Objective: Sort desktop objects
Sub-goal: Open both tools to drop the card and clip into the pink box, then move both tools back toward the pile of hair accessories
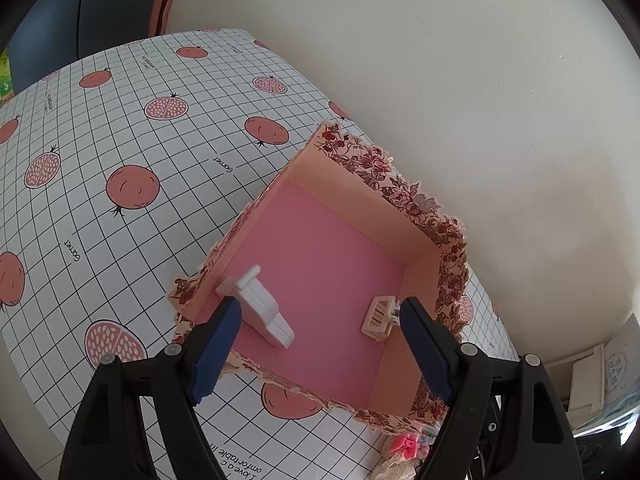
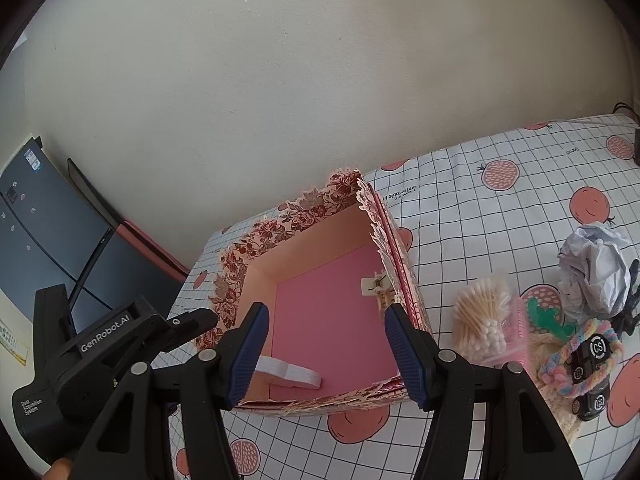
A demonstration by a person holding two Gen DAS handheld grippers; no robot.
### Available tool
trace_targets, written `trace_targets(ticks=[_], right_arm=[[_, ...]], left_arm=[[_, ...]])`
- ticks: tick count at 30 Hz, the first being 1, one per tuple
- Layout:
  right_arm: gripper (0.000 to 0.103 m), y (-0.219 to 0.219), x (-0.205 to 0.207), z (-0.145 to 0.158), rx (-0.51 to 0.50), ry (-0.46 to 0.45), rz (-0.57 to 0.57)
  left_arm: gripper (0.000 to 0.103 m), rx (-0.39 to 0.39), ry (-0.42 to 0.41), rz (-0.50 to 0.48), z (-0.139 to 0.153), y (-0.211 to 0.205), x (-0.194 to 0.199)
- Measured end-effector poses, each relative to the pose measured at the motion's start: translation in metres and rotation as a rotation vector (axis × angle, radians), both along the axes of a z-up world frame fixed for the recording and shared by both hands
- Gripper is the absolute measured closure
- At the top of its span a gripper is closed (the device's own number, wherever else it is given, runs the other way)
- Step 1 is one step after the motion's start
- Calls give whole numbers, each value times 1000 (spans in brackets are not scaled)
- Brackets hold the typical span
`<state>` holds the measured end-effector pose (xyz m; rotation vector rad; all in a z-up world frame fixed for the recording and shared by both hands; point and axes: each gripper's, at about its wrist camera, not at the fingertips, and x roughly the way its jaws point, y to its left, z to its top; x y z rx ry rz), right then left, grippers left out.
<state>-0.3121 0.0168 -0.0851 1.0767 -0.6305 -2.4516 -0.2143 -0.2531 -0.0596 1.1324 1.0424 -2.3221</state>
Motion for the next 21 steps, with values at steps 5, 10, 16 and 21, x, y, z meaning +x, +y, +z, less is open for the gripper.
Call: trace_targets(ticks=[5,10,16,21], right_arm=[[39,11,2,4,11,1,-14],[39,28,3,9,11,-1,-35],[39,51,4,16,30,1,-61],[39,73,6,22,18,6,-91]], left_arm=[[21,-10,0,-3,5,7,0],[21,-29,3,-18,10,18,-2],[21,-56,1,-46,17,36,-6],[21,-86,-2,-77,22,54,-9]])
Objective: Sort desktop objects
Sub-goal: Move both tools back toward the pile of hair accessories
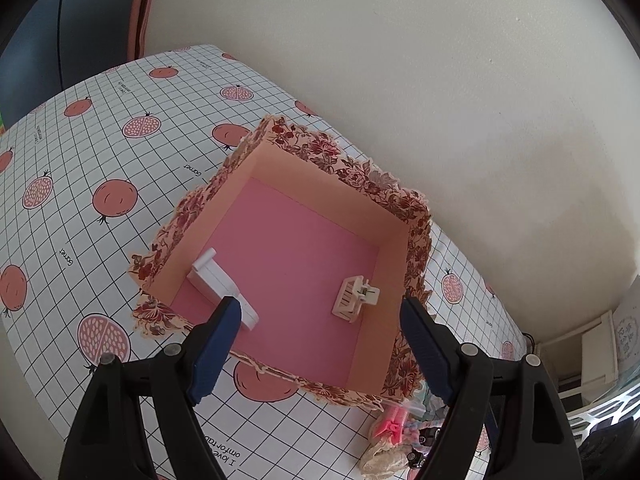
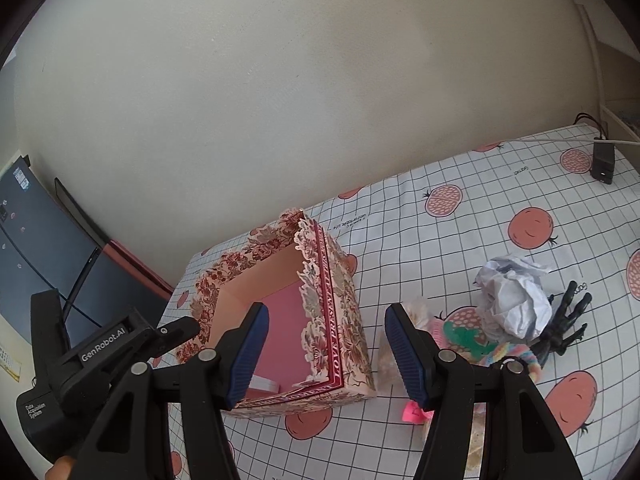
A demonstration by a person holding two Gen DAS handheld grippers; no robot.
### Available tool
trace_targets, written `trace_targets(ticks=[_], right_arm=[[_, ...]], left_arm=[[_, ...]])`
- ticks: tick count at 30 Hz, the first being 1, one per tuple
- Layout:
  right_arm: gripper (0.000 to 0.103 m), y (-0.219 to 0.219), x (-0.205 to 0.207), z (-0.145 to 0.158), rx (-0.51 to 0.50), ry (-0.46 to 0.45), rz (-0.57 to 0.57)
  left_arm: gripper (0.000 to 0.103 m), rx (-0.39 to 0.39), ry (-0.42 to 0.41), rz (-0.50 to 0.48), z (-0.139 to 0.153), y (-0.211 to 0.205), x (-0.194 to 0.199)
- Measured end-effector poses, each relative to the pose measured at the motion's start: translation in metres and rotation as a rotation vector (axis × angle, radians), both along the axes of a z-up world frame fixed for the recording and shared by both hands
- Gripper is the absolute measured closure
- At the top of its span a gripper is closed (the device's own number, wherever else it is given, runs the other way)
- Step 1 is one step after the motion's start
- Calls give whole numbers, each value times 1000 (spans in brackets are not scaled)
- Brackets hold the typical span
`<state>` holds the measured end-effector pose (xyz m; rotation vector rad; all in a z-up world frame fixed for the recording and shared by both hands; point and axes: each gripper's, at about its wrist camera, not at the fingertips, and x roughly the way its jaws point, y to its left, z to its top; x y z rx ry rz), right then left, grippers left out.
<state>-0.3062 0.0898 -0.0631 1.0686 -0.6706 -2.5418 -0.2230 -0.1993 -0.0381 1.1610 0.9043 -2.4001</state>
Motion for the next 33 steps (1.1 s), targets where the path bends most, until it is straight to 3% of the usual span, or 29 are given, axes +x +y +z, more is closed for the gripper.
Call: trace_targets(ticks=[19,27,33], right_arm=[[38,77,4,7,43,-11,-112],[38,118,5,2,27,-57,-198],[38,132,2,-14,43,-149,-231]], left_arm=[[20,-83,-20,-148,5,74,-15],[20,-107,-48,-233,-3,105,-24],[20,-99,-100,-279,-17,126,-31]])
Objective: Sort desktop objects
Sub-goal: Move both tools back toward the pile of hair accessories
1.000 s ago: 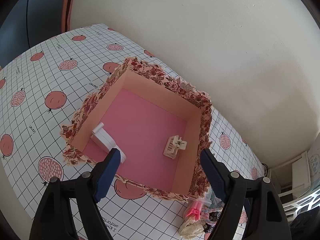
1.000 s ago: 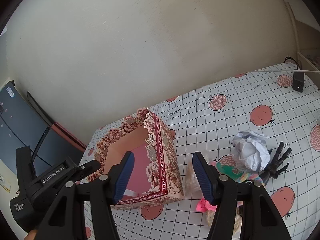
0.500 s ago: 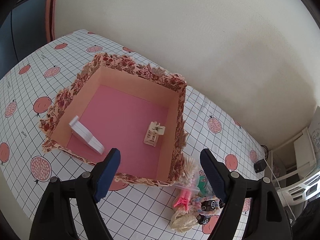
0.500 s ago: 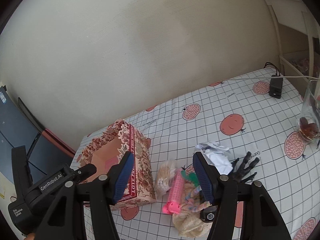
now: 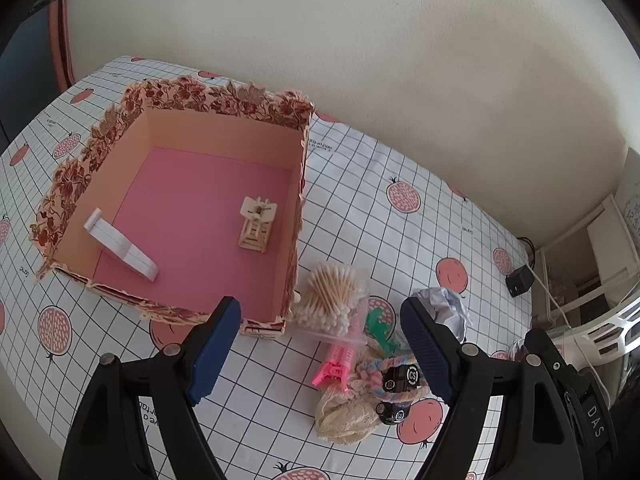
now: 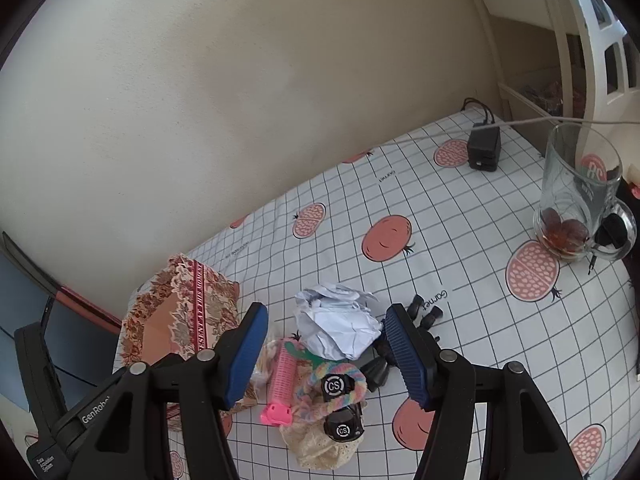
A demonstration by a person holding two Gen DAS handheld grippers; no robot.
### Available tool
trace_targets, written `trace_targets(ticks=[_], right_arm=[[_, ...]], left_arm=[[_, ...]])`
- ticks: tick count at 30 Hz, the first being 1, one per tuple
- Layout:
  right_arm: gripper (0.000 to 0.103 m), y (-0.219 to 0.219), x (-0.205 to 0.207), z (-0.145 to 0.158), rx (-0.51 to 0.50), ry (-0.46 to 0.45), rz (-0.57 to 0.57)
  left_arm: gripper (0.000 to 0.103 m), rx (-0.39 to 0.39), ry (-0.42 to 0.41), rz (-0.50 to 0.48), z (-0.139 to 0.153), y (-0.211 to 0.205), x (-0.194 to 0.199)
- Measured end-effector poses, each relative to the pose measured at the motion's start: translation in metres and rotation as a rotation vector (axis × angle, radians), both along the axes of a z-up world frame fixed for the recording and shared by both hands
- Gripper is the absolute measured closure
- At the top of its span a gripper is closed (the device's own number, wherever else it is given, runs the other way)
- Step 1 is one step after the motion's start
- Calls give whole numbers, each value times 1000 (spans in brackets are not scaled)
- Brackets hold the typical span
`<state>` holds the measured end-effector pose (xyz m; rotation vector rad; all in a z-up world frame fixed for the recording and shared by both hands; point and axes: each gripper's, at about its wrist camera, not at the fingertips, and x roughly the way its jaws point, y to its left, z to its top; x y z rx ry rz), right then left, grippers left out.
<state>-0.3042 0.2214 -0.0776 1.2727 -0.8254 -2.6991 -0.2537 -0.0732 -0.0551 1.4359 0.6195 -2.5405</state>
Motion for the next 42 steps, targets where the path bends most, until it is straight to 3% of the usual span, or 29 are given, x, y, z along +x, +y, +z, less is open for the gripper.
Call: trace_targets(ticks=[7,10,13,22,25,30,34,42], right_arm=[[38,6,-5,-30,-35,-133,-23],[38,9,-4,-37,-66,-158,-36],[38,12,-4,-37,-73,-154,-47],[37,15,-5,-24,-48,-93,-42],[26,12,-7,-20,-11,-81,-27],[21,14,-7,-22,-24,-67,-31],[17,18,-5,-27,-41,-71,-48],[14,27,-4,-48,-121,-131,-72]], left_arm=[[16,-85,-41,-23,-10,20,0],[16,-74,-32,-24,-8,21,1],[16,-36,-5,-51,-3,24,2],[16,-62,23,-119,-3,43,-2],[16,-60,36,-130,-3,45,-1],[16,-41,54,-156,-5,50,-1],[16,-67,25,-162,-13,54,-1],[16,-18,-70,-140,-38,49,-2]])
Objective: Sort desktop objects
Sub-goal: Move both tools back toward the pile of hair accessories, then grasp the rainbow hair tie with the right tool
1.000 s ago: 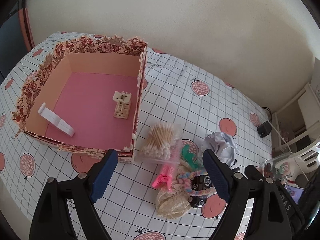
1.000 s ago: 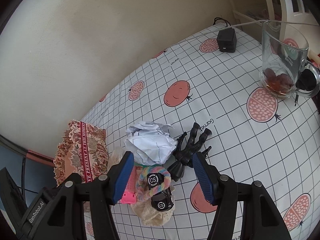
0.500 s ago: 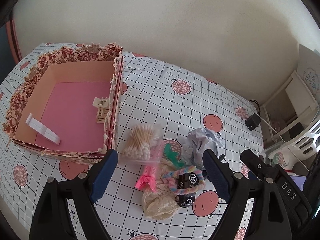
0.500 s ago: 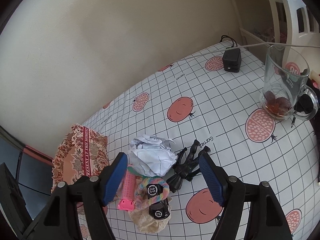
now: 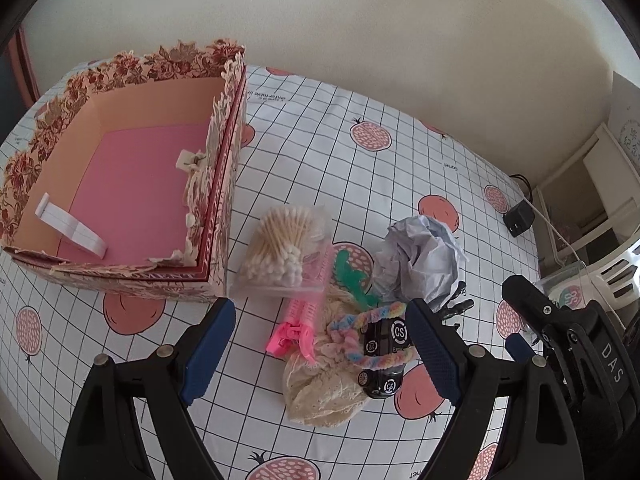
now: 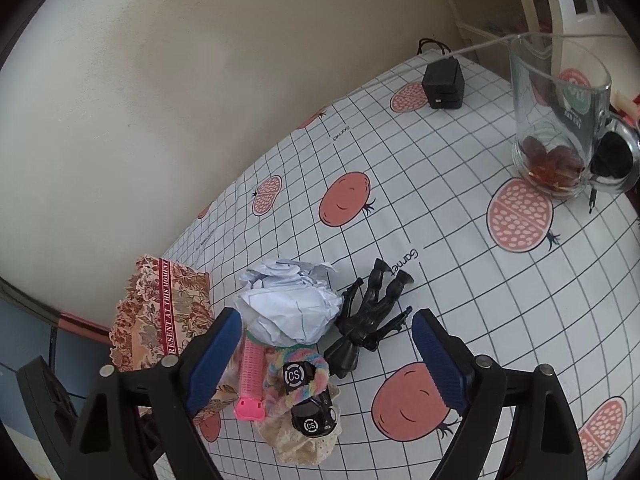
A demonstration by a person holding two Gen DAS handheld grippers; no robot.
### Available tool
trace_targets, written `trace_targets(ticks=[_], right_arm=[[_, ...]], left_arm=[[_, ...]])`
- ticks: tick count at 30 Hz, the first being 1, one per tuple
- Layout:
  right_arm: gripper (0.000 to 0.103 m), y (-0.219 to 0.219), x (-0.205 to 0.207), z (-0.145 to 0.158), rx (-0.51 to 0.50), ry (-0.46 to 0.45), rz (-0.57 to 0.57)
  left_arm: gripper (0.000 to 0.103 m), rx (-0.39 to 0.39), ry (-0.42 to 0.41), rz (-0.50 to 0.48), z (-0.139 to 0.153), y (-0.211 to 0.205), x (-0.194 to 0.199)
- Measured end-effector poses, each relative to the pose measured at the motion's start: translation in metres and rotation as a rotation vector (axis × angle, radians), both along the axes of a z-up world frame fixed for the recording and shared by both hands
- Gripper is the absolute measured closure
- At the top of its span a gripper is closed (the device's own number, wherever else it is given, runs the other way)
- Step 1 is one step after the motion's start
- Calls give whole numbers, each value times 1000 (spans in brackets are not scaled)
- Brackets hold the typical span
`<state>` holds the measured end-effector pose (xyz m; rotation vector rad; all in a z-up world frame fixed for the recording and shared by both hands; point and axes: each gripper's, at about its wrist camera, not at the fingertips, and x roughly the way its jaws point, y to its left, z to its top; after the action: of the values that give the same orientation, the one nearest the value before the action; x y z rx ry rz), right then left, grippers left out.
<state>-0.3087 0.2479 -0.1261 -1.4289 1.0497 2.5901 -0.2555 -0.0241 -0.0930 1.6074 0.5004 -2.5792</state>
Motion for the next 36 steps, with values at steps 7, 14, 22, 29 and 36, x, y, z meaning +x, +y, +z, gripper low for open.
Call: trace_targets(ticks=[7,14,22,29,36], right_arm=[[12,-1,1,-18,-80,-23,-12],[3,-4,-1,-30,-127,-44,3],[3,-9,-3,-46,-157,-128,-7],[12,-10,-1,-54,-173,-149,-24],[25,-12,-1,-55,-213,-122,-25]], left_arm=[[16,69,-67,66,-20,-10,2],[16,120,-96,108,-31,-20,2],[15,203,-120,185,-42,-41,3],[15,260,-120,201,-48,-46,2],[15,393,-145,205,-60,-52,2]])
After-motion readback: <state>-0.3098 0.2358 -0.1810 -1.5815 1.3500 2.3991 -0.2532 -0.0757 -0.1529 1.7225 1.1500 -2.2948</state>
